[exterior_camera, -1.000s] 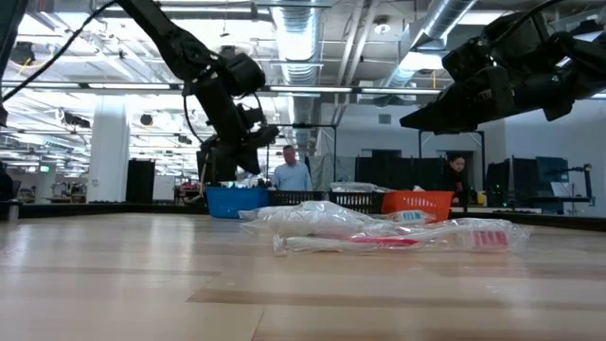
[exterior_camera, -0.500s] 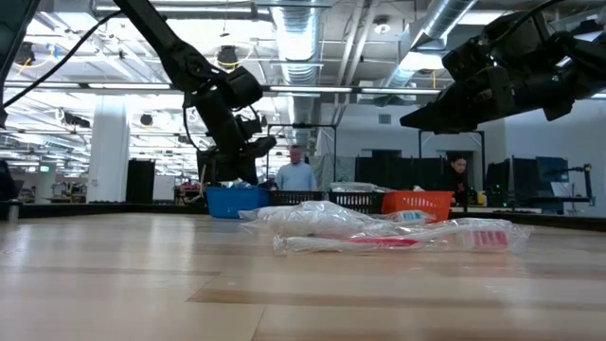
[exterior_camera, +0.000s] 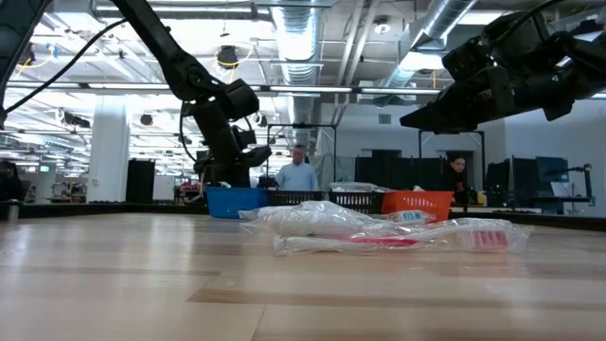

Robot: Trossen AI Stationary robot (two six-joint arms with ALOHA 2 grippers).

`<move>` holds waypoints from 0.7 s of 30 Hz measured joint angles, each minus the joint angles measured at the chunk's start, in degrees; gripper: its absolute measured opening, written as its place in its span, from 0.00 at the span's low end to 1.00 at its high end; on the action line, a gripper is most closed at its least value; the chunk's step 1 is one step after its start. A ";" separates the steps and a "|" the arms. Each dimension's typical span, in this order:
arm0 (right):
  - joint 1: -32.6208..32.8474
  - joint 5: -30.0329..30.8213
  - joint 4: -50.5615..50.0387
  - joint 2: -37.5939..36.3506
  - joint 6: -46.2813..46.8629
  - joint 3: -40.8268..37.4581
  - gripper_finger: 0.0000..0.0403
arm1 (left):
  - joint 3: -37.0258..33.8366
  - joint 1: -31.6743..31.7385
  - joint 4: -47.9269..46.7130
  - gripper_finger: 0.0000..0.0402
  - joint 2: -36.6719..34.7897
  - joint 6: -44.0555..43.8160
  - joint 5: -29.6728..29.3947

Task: Pick & Place Travel size toiletries
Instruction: Put the silver nail cutter into the blue bin

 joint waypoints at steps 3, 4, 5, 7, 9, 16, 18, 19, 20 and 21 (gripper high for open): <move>0.00 0.00 -0.01 0.00 -0.02 0.00 0.00 | 0.00 0.49 -0.15 0.04 0.00 -0.87 0.22; 0.00 0.00 -0.01 0.00 -0.02 0.00 0.00 | 0.02 0.62 -0.32 0.04 0.00 -0.93 0.45; 0.00 0.00 -0.01 0.00 -0.04 0.00 0.00 | 0.02 0.83 -0.78 0.04 0.00 -0.95 0.55; 0.00 0.00 -0.03 0.00 -0.02 0.00 0.00 | 0.00 1.24 -1.80 0.04 0.01 -0.98 1.07; 0.00 0.00 -0.09 0.00 -0.04 0.00 0.00 | 0.00 1.36 -2.10 0.04 0.02 -0.98 2.09; 0.00 0.00 -0.14 0.00 -0.07 0.00 0.00 | 0.00 1.29 -2.29 0.11 0.02 -0.98 3.30; 0.00 0.00 -0.14 0.00 -0.04 0.00 0.00 | 0.00 1.29 -2.29 0.12 0.02 -0.98 3.29; 0.00 0.00 -0.14 0.00 -0.05 0.00 0.00 | 0.00 1.29 -2.29 0.12 0.02 -0.95 3.23; 0.00 0.00 -0.14 0.00 -0.05 0.00 0.00 | 0.00 1.29 -2.29 0.13 0.02 -0.92 3.21; 0.00 0.00 -0.14 0.00 -0.04 0.00 0.00 | 0.00 1.27 -2.29 0.13 0.02 -0.90 3.16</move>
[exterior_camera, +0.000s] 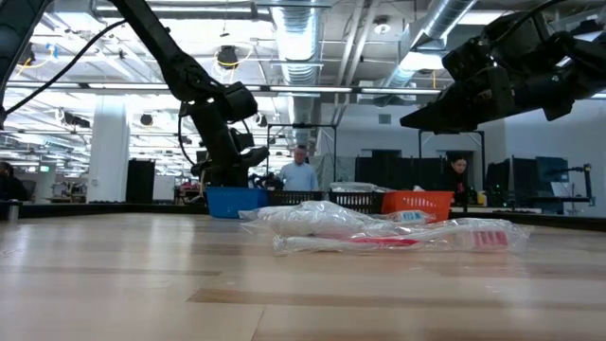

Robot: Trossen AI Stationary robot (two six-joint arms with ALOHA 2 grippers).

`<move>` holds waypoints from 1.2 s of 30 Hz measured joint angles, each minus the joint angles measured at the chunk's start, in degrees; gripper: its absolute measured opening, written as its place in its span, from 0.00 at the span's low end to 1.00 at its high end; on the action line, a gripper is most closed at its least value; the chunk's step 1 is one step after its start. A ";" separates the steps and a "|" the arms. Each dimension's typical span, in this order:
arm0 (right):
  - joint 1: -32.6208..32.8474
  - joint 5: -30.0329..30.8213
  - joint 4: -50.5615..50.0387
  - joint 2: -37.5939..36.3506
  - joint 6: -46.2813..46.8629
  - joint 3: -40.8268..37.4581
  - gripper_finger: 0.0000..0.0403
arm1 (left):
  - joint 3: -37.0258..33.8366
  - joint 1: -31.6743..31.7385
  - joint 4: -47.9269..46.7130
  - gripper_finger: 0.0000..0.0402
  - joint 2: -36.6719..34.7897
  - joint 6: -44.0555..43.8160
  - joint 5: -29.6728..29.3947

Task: Pick & Place Travel size toiletries
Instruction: Put the silver nail cutter into the blue bin, then put the black comb into the left black bin

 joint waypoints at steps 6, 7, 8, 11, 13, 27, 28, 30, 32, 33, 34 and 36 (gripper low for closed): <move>0.00 0.00 0.00 0.00 0.00 0.00 0.00 | 0.00 -0.46 -0.07 0.18 -0.09 1.17 -1.34; 0.00 0.00 0.00 0.00 0.00 0.00 0.00 | 0.00 -0.46 -0.07 0.19 -0.14 0.89 -1.35; 0.00 0.00 0.00 0.00 0.00 0.00 0.00 | 0.00 -0.46 -0.10 0.22 -0.21 0.29 -1.36; 0.00 0.00 0.00 0.00 0.00 0.00 0.00 | -0.02 -0.35 -0.21 0.30 -0.55 -0.04 -1.51; 0.00 0.00 -0.02 0.00 0.00 0.00 0.00 | -0.01 -0.35 -0.36 0.36 -0.71 -0.06 -1.76; 0.00 0.00 -0.80 -0.02 0.46 0.02 0.00 | 0.07 -5.79 0.61 0.41 -16.38 4.57 -3.70; 0.00 0.01 -0.79 -0.02 0.48 0.02 0.00 | 0.09 -7.44 1.23 0.40 -17.18 4.92 -3.65; 0.00 0.00 -0.76 0.00 0.48 0.02 0.00 | 0.07 -10.95 1.07 0.38 -18.37 4.74 -3.34; 0.00 0.01 -0.74 -0.01 0.48 0.02 0.00 | 0.07 -14.49 1.83 0.35 -18.47 2.98 -3.32; 0.00 0.02 -0.72 -0.02 0.48 0.02 0.00 | 0.05 -16.13 1.73 0.33 -18.42 1.82 -3.30; 0.00 0.02 -0.70 -0.01 0.50 0.02 0.00 | 0.04 -17.82 1.84 0.31 -18.12 0.98 -3.34; 0.00 0.00 -0.67 -0.02 0.50 0.02 0.00 | 0.09 -21.27 3.28 0.26 -16.74 0.06 -3.50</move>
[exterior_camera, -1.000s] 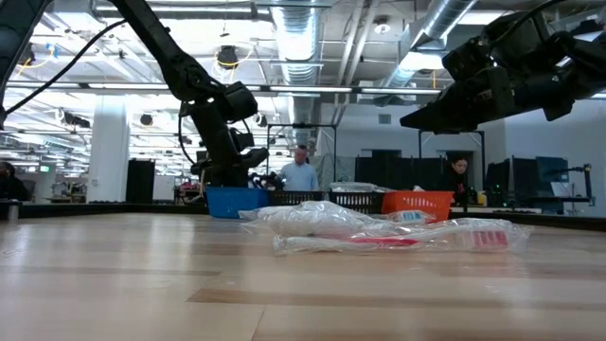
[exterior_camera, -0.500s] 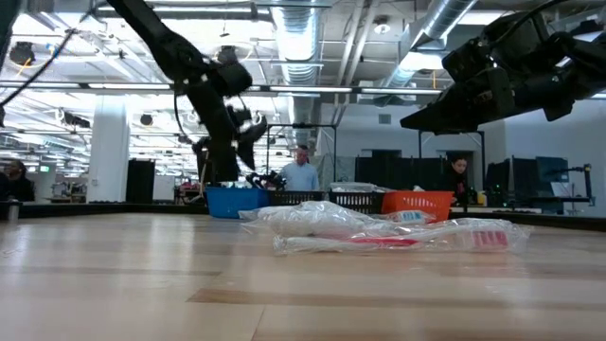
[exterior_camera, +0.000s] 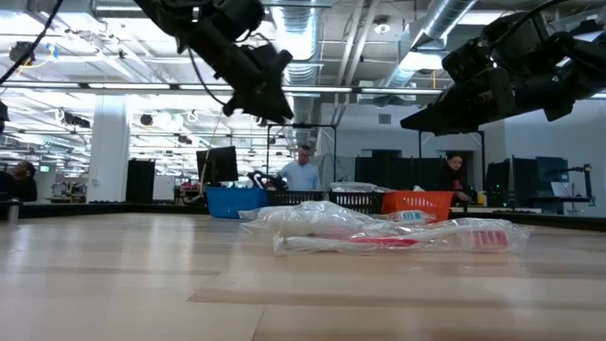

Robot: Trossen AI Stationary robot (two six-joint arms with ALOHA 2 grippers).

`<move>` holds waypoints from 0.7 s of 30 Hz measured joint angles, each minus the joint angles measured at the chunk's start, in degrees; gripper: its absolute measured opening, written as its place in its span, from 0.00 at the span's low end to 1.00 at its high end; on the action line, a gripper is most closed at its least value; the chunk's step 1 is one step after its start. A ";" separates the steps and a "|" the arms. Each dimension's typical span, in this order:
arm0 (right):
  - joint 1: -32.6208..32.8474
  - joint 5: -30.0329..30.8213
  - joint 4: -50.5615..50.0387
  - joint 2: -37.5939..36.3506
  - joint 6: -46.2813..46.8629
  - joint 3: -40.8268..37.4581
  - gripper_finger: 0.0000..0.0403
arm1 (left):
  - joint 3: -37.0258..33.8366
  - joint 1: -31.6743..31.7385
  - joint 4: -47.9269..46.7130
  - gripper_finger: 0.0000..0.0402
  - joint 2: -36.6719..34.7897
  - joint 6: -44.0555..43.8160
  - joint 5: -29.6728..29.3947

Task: Pick & Place Travel size toiletries
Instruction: Put the black comb into the left black bin

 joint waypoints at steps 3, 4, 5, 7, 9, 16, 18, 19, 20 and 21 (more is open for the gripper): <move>0.00 0.00 0.47 0.00 0.00 0.02 0.00 | -0.07 -4.32 2.52 0.14 3.18 -0.21 -0.95; 0.00 0.00 0.61 0.00 0.00 0.02 0.00 | -0.07 -5.32 3.32 0.09 4.35 -0.37 -0.93; 0.00 0.00 0.79 0.00 0.02 0.02 0.00 | -0.06 -6.19 4.71 0.05 5.63 -0.56 -0.92; 0.00 0.01 0.98 0.00 0.02 0.02 0.00 | 0.48 -7.27 6.09 0.02 8.77 -1.80 -1.37; 0.00 0.01 1.41 0.00 0.02 0.02 0.00 | 1.46 -7.44 5.85 0.01 11.97 -2.93 -2.27; 0.00 0.00 1.70 0.00 0.22 0.02 0.00 | 7.22 -7.22 5.70 0.00 23.13 -4.69 -2.34; 0.00 0.01 1.65 0.00 0.22 0.02 0.00 | 9.73 -7.26 5.53 0.00 25.65 -4.69 -1.68; 0.00 0.00 1.57 0.00 0.22 0.02 0.00 | 10.84 -7.33 4.69 0.00 26.70 -4.69 -1.27; 0.00 0.00 1.49 0.00 0.22 0.02 0.00 | 12.03 -7.53 4.15 0.00 28.01 -4.69 -1.34; 0.00 0.01 1.35 0.00 0.20 0.02 0.00 | 13.16 -7.63 3.91 0.00 29.20 -4.69 -1.22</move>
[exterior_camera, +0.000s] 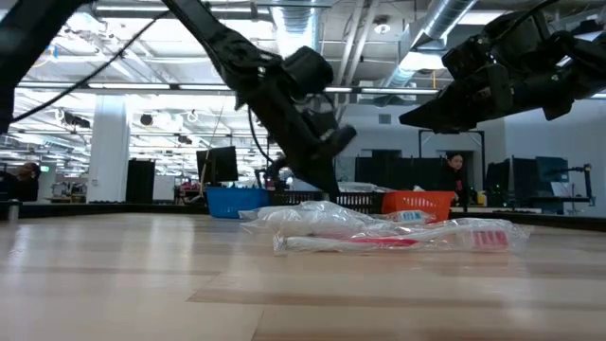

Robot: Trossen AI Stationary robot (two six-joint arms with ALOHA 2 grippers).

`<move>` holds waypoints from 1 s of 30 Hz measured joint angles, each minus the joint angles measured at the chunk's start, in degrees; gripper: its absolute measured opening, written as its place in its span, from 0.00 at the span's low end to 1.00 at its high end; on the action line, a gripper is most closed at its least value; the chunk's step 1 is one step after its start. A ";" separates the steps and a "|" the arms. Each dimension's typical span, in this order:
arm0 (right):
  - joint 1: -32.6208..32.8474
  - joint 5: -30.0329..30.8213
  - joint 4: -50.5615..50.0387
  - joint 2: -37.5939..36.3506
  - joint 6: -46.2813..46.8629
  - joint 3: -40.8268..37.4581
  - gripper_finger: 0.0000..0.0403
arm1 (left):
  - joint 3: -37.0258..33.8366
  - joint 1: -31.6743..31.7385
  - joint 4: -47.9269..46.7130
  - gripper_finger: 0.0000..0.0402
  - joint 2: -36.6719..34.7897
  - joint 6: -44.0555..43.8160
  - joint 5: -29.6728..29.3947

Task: Pick & Place Travel size toiletries
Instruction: Put the black comb into the left black bin

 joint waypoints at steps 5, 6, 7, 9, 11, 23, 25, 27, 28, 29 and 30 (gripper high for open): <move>0.00 0.00 -0.67 0.00 -0.02 0.00 0.00 | 5.24 -0.56 -7.19 0.00 4.19 -0.22 -4.48; 0.00 0.00 -0.75 0.00 -0.02 0.00 0.00 | 6.07 -0.71 -9.52 0.00 4.75 -0.37 -5.63; 0.00 0.02 -0.84 0.00 -0.03 0.00 0.00 | 6.79 -0.75 -10.65 0.00 5.33 -0.39 -6.22; 0.00 0.00 -0.99 0.00 -0.17 0.00 0.00 | 6.96 -0.75 -12.20 0.00 5.51 -0.28 -6.24; 0.00 0.01 -0.99 0.00 -0.20 0.00 0.00 | 6.97 -0.77 -12.19 0.00 5.47 -0.29 -5.69; 0.00 0.01 -0.97 0.00 0.89 0.00 0.00 | 7.17 -3.79 -17.61 0.00 5.49 0.08 4.59; 0.00 0.02 -0.96 0.00 1.40 -0.02 0.00 | 7.17 -5.18 -17.87 0.00 5.49 0.12 5.45; 0.00 0.01 -0.97 0.00 1.96 -0.02 0.00 | 7.17 -6.46 -18.07 0.00 5.49 0.09 5.46; 0.00 -0.01 -0.99 0.00 2.28 -0.02 0.00 | 7.17 -7.07 -18.18 0.00 5.49 0.09 5.68; 0.00 0.01 -1.19 0.00 2.69 -0.02 0.00 | 7.17 -7.67 -18.35 0.00 5.49 0.07 6.14; 0.00 0.02 -1.63 0.00 3.03 -0.02 0.00 | 7.17 -8.32 -18.64 0.00 5.49 0.07 6.53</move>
